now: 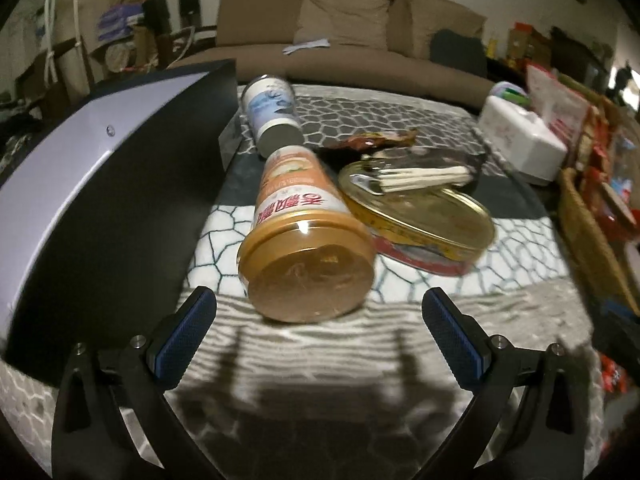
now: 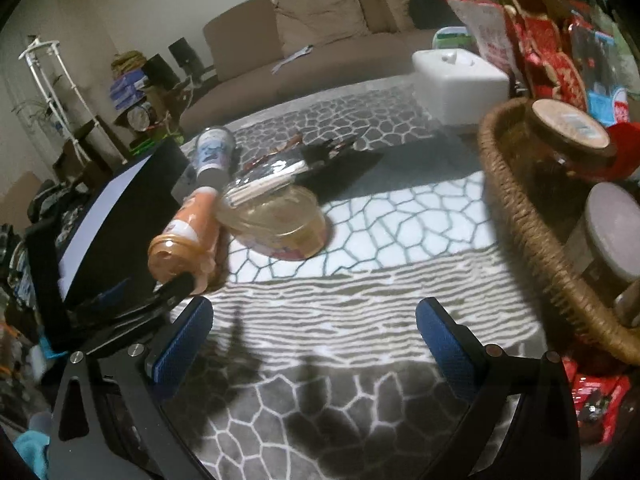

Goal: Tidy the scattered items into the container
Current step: 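Grasp the orange-lidded jar with the left tool and lift it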

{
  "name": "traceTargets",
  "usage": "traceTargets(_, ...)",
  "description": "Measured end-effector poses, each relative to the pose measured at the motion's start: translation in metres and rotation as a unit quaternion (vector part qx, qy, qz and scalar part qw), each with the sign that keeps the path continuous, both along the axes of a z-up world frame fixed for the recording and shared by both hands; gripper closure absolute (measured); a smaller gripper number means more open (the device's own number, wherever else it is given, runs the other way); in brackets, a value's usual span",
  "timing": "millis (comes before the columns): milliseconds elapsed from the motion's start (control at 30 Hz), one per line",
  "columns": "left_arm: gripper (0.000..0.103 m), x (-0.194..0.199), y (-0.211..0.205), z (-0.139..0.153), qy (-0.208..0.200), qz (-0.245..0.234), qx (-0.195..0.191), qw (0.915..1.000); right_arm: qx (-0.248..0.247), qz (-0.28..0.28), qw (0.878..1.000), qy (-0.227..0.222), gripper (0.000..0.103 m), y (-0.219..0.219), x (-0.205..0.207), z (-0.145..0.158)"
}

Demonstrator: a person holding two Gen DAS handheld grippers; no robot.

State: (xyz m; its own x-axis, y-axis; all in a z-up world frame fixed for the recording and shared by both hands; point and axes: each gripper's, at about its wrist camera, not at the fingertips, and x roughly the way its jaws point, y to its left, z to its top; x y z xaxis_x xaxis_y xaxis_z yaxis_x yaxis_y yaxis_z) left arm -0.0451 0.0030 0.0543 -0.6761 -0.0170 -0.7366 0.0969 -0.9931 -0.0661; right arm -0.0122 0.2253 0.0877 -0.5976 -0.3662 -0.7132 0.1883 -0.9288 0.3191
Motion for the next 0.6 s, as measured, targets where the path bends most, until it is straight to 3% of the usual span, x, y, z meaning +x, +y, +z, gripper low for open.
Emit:
traceTargets(400, 0.000, -0.045, -0.015, -0.034, -0.030, 0.047, 0.022, 0.9982, 0.028, 0.047, 0.998, -0.005, 0.000, -0.025, -0.001, -0.007)
traceTargets(433, 0.004, -0.047, -0.018, -0.036, -0.032, 0.050, 0.031, 0.9977, 0.028, 0.047, 0.998, -0.005, 0.000, -0.025, -0.002, -0.007)
traceTargets(500, 0.019, -0.049, -0.023, -0.038, -0.036, 0.051, 0.049, 0.9968, 0.029, 0.045, 0.999, -0.006, 0.000, -0.023, -0.002, -0.008)
traceTargets(600, 0.021, -0.050, -0.019, -0.038, -0.043, 0.050, 0.028, 0.9974, 0.029, 0.044, 0.999, -0.008, 0.000, -0.023, -0.003, -0.009)
